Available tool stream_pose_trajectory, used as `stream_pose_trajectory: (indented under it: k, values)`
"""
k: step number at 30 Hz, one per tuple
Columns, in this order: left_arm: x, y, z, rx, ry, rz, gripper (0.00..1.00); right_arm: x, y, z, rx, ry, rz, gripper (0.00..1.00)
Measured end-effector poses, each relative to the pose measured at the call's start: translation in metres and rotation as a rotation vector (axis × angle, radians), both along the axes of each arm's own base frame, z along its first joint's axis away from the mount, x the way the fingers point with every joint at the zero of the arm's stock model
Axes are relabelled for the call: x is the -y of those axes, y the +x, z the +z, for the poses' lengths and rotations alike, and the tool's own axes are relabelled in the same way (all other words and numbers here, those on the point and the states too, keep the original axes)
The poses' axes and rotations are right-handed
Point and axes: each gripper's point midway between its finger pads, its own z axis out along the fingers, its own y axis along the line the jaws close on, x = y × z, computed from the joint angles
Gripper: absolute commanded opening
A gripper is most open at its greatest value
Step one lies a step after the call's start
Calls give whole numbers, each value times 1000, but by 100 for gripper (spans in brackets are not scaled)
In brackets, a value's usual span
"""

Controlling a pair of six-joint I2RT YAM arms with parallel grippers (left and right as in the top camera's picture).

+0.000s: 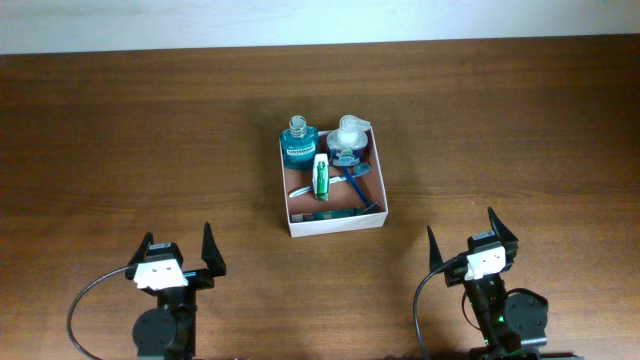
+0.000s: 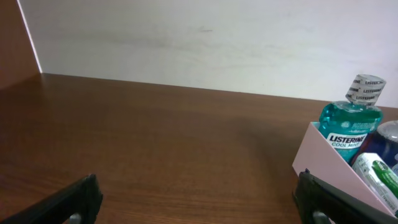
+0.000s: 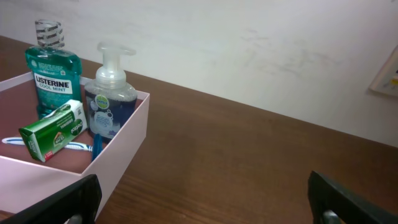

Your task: Pack container

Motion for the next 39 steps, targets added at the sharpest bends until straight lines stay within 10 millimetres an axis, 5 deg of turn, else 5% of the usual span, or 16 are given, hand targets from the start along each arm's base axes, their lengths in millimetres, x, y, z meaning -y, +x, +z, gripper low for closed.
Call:
stream_pose_trajectory:
  k: [39]
  values:
    - [0, 0, 0, -2, 16, -1, 100, 0, 0, 0, 0, 0, 0, 98]
